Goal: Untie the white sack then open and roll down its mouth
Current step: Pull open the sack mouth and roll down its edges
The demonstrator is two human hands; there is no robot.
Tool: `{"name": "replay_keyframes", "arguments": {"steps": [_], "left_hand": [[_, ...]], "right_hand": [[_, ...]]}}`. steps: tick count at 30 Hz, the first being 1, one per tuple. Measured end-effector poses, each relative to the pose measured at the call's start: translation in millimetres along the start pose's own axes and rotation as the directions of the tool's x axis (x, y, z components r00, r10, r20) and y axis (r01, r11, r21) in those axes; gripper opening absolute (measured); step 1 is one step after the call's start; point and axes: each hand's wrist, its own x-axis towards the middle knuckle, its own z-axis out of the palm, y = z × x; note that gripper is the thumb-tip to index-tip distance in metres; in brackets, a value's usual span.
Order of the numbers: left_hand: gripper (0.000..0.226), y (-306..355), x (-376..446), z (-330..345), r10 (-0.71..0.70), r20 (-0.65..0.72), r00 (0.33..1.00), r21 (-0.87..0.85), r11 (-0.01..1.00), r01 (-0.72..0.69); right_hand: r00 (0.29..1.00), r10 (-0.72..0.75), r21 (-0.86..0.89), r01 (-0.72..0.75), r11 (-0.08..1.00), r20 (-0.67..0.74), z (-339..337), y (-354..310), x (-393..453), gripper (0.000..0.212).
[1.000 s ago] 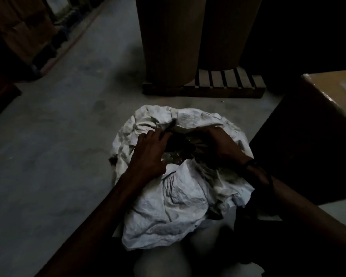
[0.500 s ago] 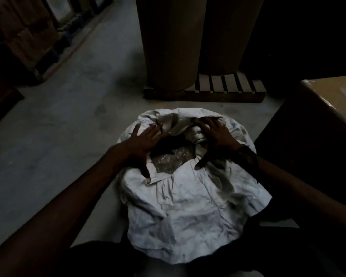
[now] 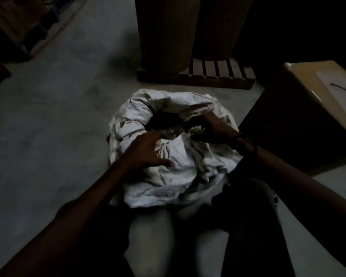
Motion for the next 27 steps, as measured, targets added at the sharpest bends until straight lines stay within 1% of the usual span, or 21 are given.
{"name": "replay_keyframes", "arguments": {"steps": [2,3,5,7,8,9,10,12,13,14,15,16,18,19,21,22,23,24,25,26,27], "left_hand": [[0.11,19.7,-17.3,28.3,0.028,-0.012,1.0,0.146,0.989,-0.026],[0.109,25.6,-23.5,38.2,0.027,-0.041,0.999,0.181,0.983,-0.019],[0.093,36.5,-33.3,51.5,0.029,-0.135,0.99,0.205,0.979,-0.001],[0.068,48.6,-42.9,62.6,-0.057,-0.258,0.965,0.121,0.989,0.09],[0.056,54.6,-48.3,69.3,-0.156,-0.328,0.932,-0.003,0.986,0.164],[0.048,60.1,-54.7,76.1,-0.276,-0.379,0.883,-0.16,0.96,0.232],[0.044,64.8,-61.1,82.4,-0.395,-0.4,0.827,-0.314,0.907,0.281],[0.043,69.3,-72.7,92.8,-0.58,-0.37,0.726,-0.523,0.776,0.353],[0.043,69.2,-76.4,95.2,-0.654,-0.338,0.677,-0.584,0.71,0.394],[0.042,68.6,-79.5,95.7,-0.708,-0.309,0.635,-0.625,0.654,0.426],[0.042,67.5,-81.4,96.5,-0.747,-0.283,0.601,-0.653,0.61,0.45],[0.042,66.6,-84.3,96.9,-0.775,-0.253,0.579,-0.67,0.572,0.473],[0.043,69.5,-91.2,95.7,-0.823,-0.203,0.53,-0.694,0.503,0.515],[0.043,71.4,-95.6,96.2,-0.849,-0.179,0.497,-0.71,0.461,0.532],[0.049,74.0,-102.2,94.6,-0.913,-0.091,0.397,-0.76,0.322,0.564],[0.056,73.9,-103.2,93.9,-0.934,-0.005,0.356,-0.797,0.219,0.563],[0.066,77.6,-103.4,89.1,-0.934,0.101,0.343,-0.842,0.103,0.529],[0.076,83.6,-103.3,83.7,-0.912,0.208,0.353,-0.891,-0.027,0.454],[0.081,90.6,-102.2,79.6,-0.878,0.301,0.371,-0.915,-0.156,0.373],[0.08,100.3,-101.8,73.3,-0.822,0.386,0.419,-0.912,-0.272,0.307],[0.074,109.9,-99.0,66.1,-0.756,0.45,0.475,-0.891,-0.346,0.294]], "right_hand": [[0.995,0.099,-0.011,-0.099,0.995,0.03,15.2,-5.7,-28.0,0.042],[0.989,0.143,0.03,-0.144,0.989,0.023,23.6,-8.3,-41.1,0.04],[0.962,0.269,0.162,-0.257,0.953,-0.055,38.6,-15.9,-64.7,0.031],[0.874,0.454,0.339,-0.379,0.861,-0.174,52.9,-24.3,-83.3,0.025],[0.797,0.557,0.413,-0.438,0.798,-0.231,61.4,-26.8,-89.6,0.029],[0.707,0.659,0.472,-0.503,0.724,-0.257,70.6,-31.4,-95.7,0.039],[0.622,0.75,0.52,-0.574,0.633,-0.227,80.7,-33.5,-98.9,0.059],[0.484,0.875,0.604,-0.693,0.393,-0.013,95.8,-43.6,-98.4,0.117],[0.433,0.897,0.652,-0.707,0.275,0.092,106.5,-42.8,-92.6,0.139],[0.391,0.907,0.703,-0.689,0.174,0.158,114.0,-43.2,-87.5,0.147],[0.348,0.913,0.726,-0.682,0.09,0.214,125.3,-34.6,-81.1,0.146],[0.331,0.912,0.737,-0.674,0.047,0.244,142.6,-16.0,-76.0,0.142],[0.359,0.892,0.761,-0.648,0.028,0.274,185.0,29.5,-65.0,0.125],[0.34,0.906,0.802,-0.597,0.0,0.253,199.1,43.3,-61.5,0.111],[0.355,0.902,0.907,-0.413,-0.083,0.244,188.7,18.7,-63.4,0.075],[0.387,0.898,0.943,-0.324,-0.082,0.211,163.7,-11.9,-68.2,0.053],[0.396,0.895,0.96,-0.261,-0.103,0.204,144.1,-36.3,-69.3,0.035],[0.415,0.88,0.969,-0.179,-0.169,0.23,121.8,-64.2,-70.6,0.028],[0.462,0.842,0.96,-0.134,-0.246,0.28,112.5,-76.4,-72.2,0.037],[0.518,0.801,0.948,-0.068,-0.309,0.299,106.9,-83.4,-73.3,0.046],[0.566,0.768,0.938,-0.026,-0.346,0.3,99.5,-92.8,-74.4,0.053]]}}
